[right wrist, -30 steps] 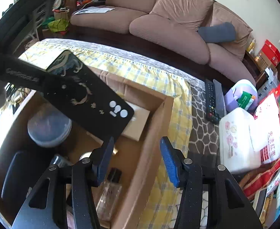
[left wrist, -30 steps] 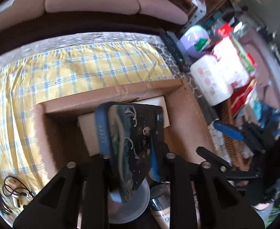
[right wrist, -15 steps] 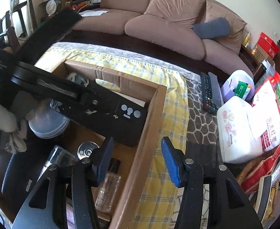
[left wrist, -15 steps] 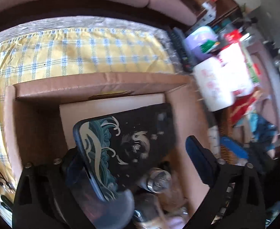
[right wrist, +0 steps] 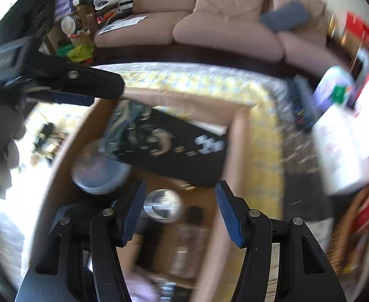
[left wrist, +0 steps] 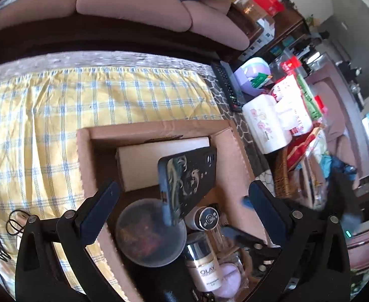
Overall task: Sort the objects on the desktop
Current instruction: 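Lower the phone case into the box and open the right gripper, then withdraw the right gripper from the box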
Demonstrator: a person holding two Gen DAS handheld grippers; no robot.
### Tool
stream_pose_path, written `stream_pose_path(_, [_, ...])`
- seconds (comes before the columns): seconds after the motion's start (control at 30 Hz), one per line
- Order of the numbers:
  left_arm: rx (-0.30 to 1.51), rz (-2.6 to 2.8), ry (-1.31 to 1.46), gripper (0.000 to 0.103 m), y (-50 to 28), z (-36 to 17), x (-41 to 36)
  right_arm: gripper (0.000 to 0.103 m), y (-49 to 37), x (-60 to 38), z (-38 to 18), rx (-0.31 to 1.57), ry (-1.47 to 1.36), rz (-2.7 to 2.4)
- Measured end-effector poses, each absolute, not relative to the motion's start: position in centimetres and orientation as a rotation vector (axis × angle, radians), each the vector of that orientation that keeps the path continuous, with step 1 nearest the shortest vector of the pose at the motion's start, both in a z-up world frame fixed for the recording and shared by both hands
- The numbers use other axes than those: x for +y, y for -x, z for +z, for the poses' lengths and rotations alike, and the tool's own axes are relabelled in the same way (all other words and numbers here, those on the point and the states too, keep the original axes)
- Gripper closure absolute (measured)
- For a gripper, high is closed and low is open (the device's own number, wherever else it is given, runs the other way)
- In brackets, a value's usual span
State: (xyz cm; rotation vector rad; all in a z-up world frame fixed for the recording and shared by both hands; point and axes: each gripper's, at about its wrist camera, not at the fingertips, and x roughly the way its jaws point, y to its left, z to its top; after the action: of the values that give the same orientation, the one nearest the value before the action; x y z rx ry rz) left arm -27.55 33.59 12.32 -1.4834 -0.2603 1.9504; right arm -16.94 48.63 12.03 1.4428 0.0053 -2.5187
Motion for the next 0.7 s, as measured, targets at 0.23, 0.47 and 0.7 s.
stream_pose_path(0.23, [-0.299,1.882,1.516,0.000,27.5,10.7,32.6,0.044,19.9,47.5,9.1,-0.291,-1.597,-2.391])
stream_pose_path(0.47, [-0.380,1.832,1.502,0.000,27.8,10.3,31.0,0.044,22.9,46.4,8.3,-0.313,-1.650,-2.432])
stream_pose_path(0.7, [-0.404,1.806,1.509,0.000,27.8,10.3,30.5,0.045,25.4,46.8,7.7,-0.297,-1.730,-2.486])
